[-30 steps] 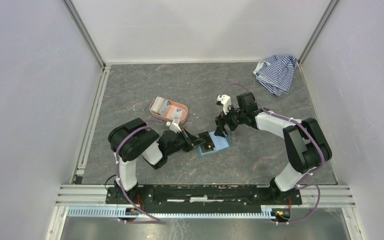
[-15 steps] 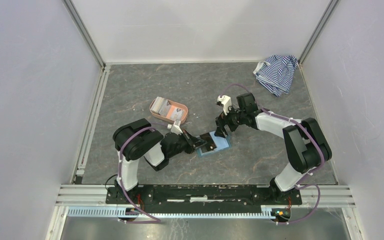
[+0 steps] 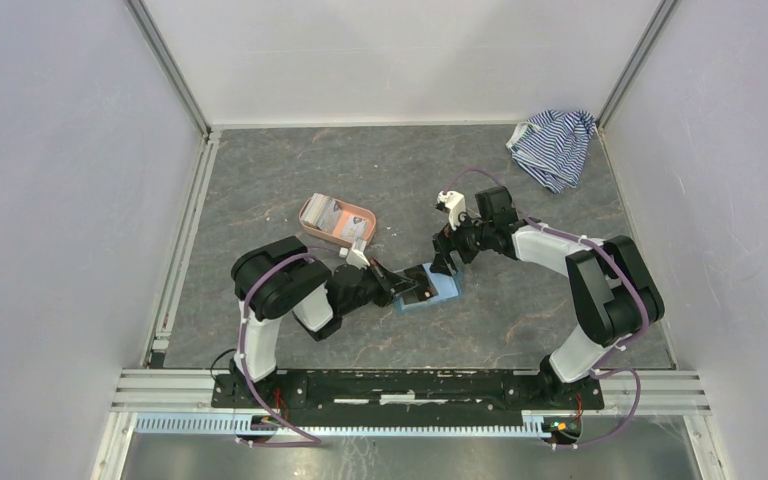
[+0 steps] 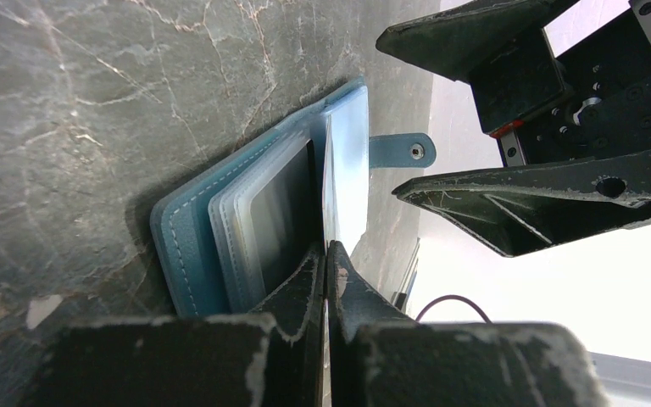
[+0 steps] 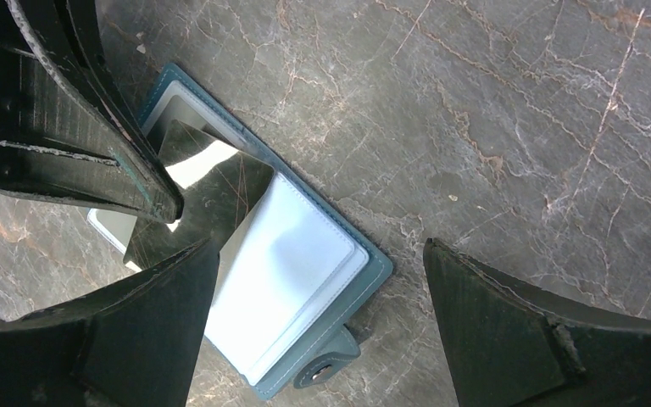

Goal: Put the credit cards into the card holder
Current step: Insert the credit card into the card holder.

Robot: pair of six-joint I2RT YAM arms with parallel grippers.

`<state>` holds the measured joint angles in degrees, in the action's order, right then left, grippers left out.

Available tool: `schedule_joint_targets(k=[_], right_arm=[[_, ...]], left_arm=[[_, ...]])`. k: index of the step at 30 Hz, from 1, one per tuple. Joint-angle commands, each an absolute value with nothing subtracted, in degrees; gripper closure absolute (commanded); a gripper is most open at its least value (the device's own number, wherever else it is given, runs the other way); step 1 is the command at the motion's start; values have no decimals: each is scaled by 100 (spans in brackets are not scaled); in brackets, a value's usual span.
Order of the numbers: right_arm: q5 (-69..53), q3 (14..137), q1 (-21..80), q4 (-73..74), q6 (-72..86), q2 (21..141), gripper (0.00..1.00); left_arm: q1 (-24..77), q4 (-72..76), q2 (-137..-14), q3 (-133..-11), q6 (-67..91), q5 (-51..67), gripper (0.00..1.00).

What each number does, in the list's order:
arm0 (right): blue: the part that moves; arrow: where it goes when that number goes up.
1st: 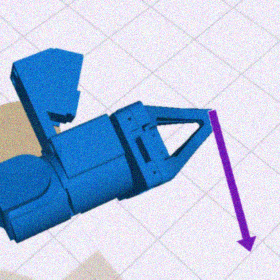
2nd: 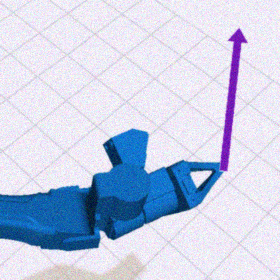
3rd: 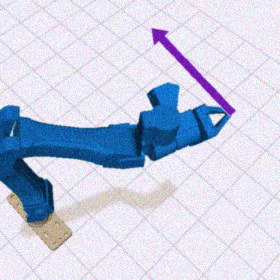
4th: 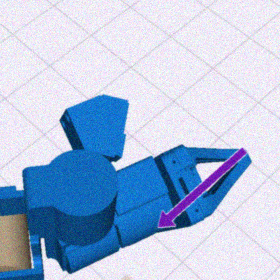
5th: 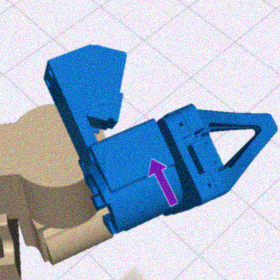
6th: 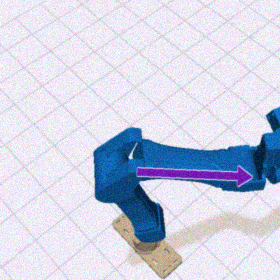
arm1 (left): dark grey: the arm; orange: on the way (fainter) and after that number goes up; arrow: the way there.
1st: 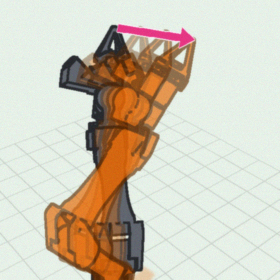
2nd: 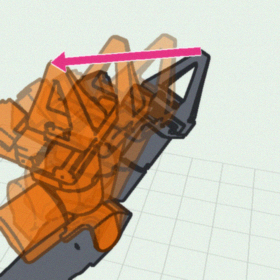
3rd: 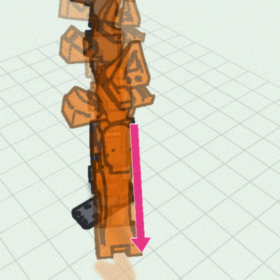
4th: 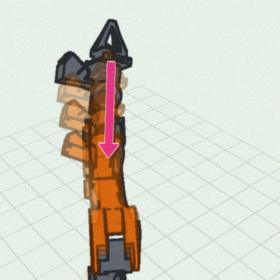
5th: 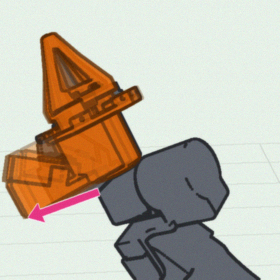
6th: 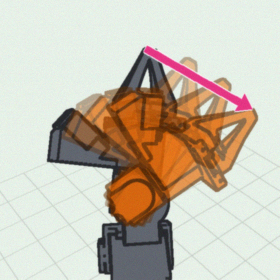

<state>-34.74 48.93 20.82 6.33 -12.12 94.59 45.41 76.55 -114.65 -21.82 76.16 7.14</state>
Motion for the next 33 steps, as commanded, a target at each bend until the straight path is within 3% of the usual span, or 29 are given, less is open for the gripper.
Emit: schedule_joint_targets(k=[1, 14, 29, 33], right_arm=[[-3430, 4878, 2052, 411, -1151, 9378, 2], [-2749, 5060, 2086, 710, -1494, 9572, 4], [-2829, 5251, 2227, 975, -1607, 9885, 35], [-2892, 5262, 2248, 993, -1617, 9904, 38]], left_arm=[[4614, 7568, -11543, -2263, 7842, 590, 98], [4614, 7278, -11299, -2209, 7831, 709, 98], [4590, 6938, -11324, -2393, 7877, 1060, 98], [4560, 6765, -11253, -2471, 7841, 1104, 98]])
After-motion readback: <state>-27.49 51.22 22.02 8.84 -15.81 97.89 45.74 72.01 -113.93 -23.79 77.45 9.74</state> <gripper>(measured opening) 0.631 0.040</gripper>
